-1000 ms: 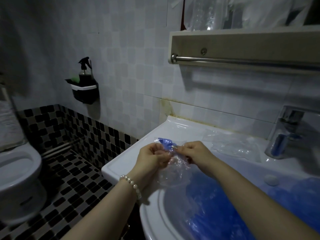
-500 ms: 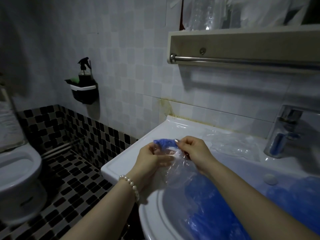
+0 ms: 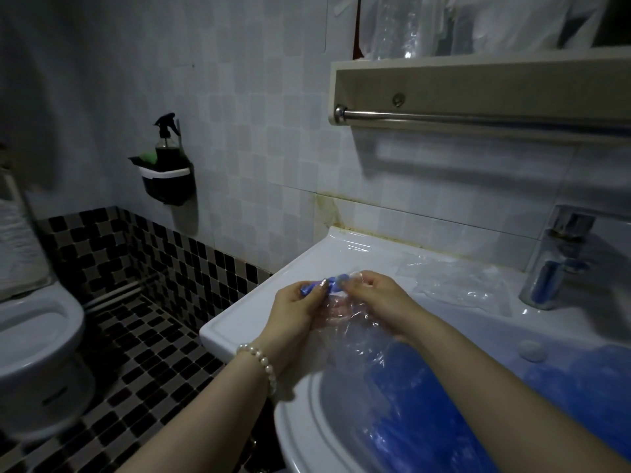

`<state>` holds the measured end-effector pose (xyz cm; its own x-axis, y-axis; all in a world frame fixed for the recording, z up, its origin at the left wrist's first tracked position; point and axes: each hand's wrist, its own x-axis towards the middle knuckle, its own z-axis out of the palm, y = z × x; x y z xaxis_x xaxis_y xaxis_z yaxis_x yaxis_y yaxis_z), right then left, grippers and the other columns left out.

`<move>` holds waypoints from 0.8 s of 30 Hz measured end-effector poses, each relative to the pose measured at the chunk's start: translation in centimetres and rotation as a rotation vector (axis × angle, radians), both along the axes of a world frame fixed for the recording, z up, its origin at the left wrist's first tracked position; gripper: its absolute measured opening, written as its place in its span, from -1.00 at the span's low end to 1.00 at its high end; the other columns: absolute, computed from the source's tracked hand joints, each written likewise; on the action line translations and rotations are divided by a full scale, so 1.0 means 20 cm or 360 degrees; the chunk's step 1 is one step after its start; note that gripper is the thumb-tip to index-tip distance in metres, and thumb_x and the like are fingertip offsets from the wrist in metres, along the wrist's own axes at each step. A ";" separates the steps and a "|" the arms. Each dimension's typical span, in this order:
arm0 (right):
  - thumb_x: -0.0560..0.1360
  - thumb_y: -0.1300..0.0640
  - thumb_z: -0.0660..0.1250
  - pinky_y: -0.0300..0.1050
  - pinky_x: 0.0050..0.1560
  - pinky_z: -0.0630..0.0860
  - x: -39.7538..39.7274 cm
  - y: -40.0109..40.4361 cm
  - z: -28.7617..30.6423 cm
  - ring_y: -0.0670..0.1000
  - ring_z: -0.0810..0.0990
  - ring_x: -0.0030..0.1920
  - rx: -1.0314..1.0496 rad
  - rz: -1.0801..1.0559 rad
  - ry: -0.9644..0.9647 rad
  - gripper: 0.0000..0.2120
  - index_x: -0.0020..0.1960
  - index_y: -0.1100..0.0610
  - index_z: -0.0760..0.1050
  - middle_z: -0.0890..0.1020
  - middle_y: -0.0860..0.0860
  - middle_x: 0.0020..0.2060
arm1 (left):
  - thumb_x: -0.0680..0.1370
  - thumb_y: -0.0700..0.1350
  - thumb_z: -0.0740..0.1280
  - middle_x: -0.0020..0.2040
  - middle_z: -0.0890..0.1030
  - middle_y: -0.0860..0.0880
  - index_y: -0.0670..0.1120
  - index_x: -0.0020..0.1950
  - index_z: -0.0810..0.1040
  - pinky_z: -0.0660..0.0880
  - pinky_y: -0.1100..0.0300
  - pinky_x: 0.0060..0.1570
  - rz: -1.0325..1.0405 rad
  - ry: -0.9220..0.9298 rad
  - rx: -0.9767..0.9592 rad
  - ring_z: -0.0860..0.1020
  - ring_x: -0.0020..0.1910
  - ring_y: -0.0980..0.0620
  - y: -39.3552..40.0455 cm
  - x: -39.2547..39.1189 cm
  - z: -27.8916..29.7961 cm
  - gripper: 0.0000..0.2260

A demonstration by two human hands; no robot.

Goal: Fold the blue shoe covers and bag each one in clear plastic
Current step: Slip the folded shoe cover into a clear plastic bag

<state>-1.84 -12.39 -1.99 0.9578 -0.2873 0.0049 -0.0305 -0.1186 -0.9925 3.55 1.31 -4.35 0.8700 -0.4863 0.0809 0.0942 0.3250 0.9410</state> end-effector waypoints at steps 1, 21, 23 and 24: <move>0.38 0.05 0.47 -0.09 -0.30 0.55 -0.01 -0.01 0.01 0.09 0.62 -0.30 -0.0040 0.0110 0.0092 -0.69 -0.03 0.25 0.53 0.64 0.16 -0.25 | 0.59 -0.19 0.26 -0.15 0.64 -0.31 -0.34 0.03 0.58 0.61 0.01 -0.12 0.0023 0.0002 0.0003 0.63 -0.21 -0.17 0.00 0.00 0.00 -0.79; 0.55 0.23 0.27 -0.17 -0.21 0.60 -0.16 -0.25 0.15 0.12 0.69 -0.15 -0.0537 0.0680 0.0536 -0.82 -0.09 0.22 0.64 0.70 0.16 -0.15 | 0.64 -0.18 0.16 -0.17 0.65 -0.17 -0.29 -0.01 0.56 0.61 0.20 -0.28 0.0276 0.0403 -0.0317 0.66 -0.30 0.01 0.00 0.05 0.02 -0.76; 0.52 0.27 0.31 -0.15 -0.17 0.61 -0.16 -0.22 0.16 0.12 0.69 -0.15 -0.0657 0.0732 0.0570 -0.86 -0.13 0.20 0.64 0.70 0.14 -0.19 | 0.63 -0.18 0.18 -0.25 0.67 -0.18 -0.31 -0.02 0.55 0.63 0.14 -0.22 0.0320 0.0449 -0.0343 0.66 -0.31 -0.02 0.00 0.05 0.02 -0.76; 0.50 0.27 0.33 -0.15 -0.16 0.60 -0.15 -0.20 0.17 0.12 0.69 -0.15 -0.0714 0.0764 0.0598 -0.87 -0.15 0.18 0.65 0.70 0.14 -0.20 | 0.63 -0.16 0.18 -0.26 0.67 -0.18 -0.32 0.00 0.55 0.62 0.10 -0.17 0.0336 0.0464 -0.0353 0.66 -0.31 -0.03 0.00 0.05 0.02 -0.76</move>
<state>-4.83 -16.42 1.32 0.9376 0.1141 -0.3285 -0.2005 -0.5943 -0.7788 4.55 1.38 -3.98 0.9507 -0.2934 -0.1009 0.2559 0.5574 0.7898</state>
